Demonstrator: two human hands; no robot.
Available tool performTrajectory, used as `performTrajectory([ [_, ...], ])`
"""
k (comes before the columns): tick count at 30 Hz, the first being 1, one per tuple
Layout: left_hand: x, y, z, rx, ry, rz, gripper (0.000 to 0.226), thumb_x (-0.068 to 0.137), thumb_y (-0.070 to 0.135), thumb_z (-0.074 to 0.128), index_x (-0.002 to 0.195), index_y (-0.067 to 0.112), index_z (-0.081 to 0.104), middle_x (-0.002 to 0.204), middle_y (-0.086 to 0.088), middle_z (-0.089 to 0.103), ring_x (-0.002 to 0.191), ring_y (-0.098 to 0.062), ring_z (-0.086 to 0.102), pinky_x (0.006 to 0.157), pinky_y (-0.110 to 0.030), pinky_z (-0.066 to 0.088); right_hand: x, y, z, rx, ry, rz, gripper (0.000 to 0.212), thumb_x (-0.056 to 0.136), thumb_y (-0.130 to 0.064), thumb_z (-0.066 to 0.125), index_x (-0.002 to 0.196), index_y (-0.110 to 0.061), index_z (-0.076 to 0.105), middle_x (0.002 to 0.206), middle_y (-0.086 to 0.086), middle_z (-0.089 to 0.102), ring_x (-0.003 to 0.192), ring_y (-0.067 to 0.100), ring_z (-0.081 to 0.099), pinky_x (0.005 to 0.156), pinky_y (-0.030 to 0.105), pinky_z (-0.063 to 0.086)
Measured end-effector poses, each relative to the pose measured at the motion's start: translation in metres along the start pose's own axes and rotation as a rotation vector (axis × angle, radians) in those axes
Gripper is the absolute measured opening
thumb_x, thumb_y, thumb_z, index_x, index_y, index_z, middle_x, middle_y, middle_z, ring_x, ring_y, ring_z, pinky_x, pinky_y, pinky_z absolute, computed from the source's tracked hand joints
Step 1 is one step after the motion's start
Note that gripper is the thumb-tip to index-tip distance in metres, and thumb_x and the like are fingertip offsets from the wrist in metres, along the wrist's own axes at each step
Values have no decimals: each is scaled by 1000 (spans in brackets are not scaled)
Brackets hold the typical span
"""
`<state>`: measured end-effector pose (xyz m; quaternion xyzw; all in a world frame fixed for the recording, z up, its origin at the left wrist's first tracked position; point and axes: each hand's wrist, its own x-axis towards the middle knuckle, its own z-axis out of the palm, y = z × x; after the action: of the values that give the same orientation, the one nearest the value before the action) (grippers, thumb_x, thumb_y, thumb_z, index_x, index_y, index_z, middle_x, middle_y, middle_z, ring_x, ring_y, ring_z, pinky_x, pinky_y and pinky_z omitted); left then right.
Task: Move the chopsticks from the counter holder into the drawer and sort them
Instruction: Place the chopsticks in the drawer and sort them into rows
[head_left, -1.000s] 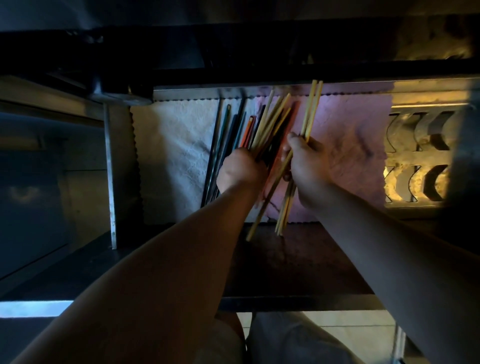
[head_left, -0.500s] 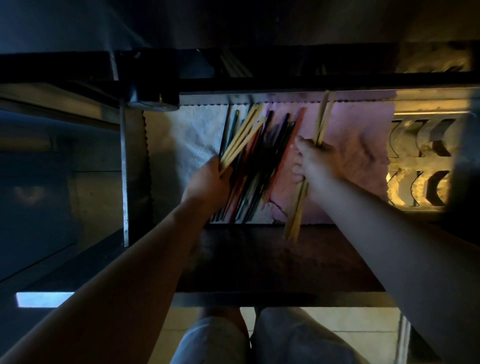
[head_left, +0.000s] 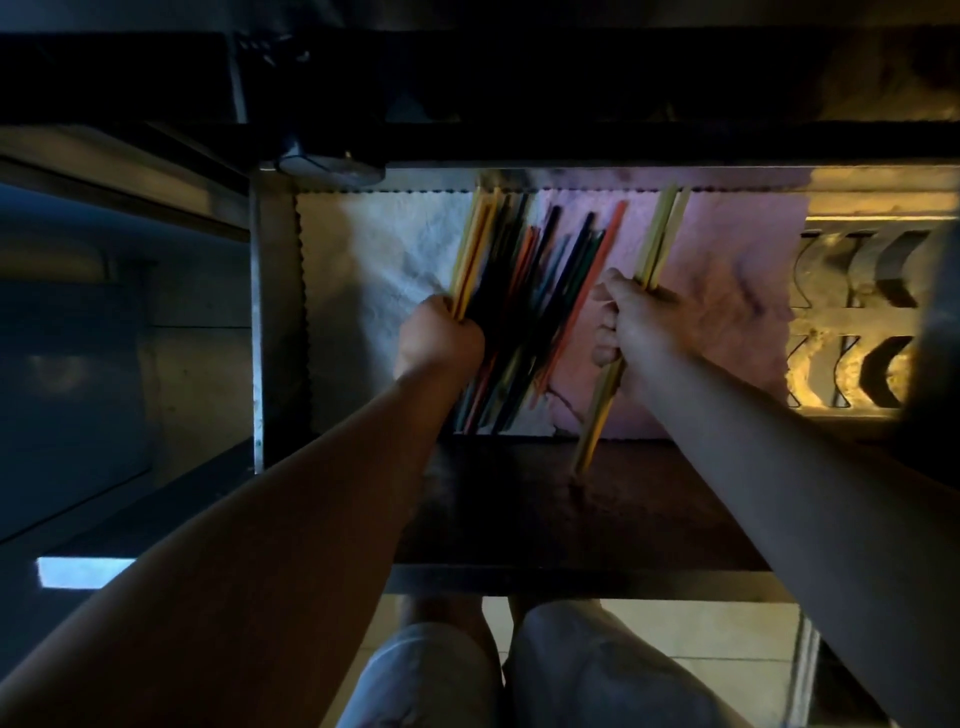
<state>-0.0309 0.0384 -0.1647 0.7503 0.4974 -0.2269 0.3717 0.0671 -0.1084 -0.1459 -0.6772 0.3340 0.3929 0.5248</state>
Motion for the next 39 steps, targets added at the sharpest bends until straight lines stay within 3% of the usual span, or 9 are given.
performTrajectory([
  [3,-3,6,6,-99,-93,13,19,83,14,55,94,9,70,78,-10,66,83,-32,68,63,-29,49,-3,-2,0,26,-10,-5,31,97,-35,51,74,-16,56,54,-3,32,27,5,31,33,13,25],
  [9,-15,21,16,-276,-215,2,17,83,30,63,93,18,70,65,-8,63,73,-30,67,62,-37,53,-12,-7,0,27,-54,-54,31,97,-34,52,75,-13,57,54,-1,36,31,8,32,37,15,28],
  [11,-17,22,16,-294,-235,17,8,88,26,62,89,20,68,60,-2,57,64,-26,60,58,-30,47,-16,-8,1,22,-116,-50,31,96,-36,53,77,-12,59,53,-1,42,34,9,37,38,18,33],
  [14,-18,17,5,-309,-216,-4,12,93,26,57,86,18,63,69,-2,61,62,-30,59,57,-32,48,-26,-12,5,-3,-237,19,32,95,-38,54,78,-12,59,53,-1,49,38,13,46,41,23,42],
  [18,-18,0,-27,-404,-356,-83,22,98,29,55,108,10,60,85,-4,64,57,-15,54,46,-25,48,-34,-22,21,-49,-405,136,18,95,-25,58,83,-11,60,64,2,54,49,14,52,51,28,51],
  [24,-10,-37,-66,-544,-315,-181,31,98,40,53,111,13,60,84,-4,56,65,-14,52,57,-29,50,-39,-20,65,-162,-530,160,9,95,-10,54,97,-5,61,76,8,61,66,21,61,58,32,54],
  [34,15,-73,-77,-647,-172,-165,8,98,16,55,106,14,56,73,-4,57,58,-14,54,52,-29,45,-33,25,140,-376,-204,-23,13,97,-24,53,103,-12,53,73,3,63,55,16,57,51,27,49],
  [37,20,-79,-79,-596,-174,-190,24,93,12,59,116,15,59,90,-10,66,79,-26,66,68,-37,56,-27,36,144,-372,-109,-12,30,90,-40,54,108,-16,53,98,11,70,81,29,69,76,47,59],
  [39,23,-83,-79,-558,-145,-203,34,87,9,63,120,13,61,105,-15,69,98,-34,67,87,-46,56,-29,35,147,-357,-83,-8,31,93,-40,50,113,-17,53,103,9,71,88,27,70,81,48,58],
])
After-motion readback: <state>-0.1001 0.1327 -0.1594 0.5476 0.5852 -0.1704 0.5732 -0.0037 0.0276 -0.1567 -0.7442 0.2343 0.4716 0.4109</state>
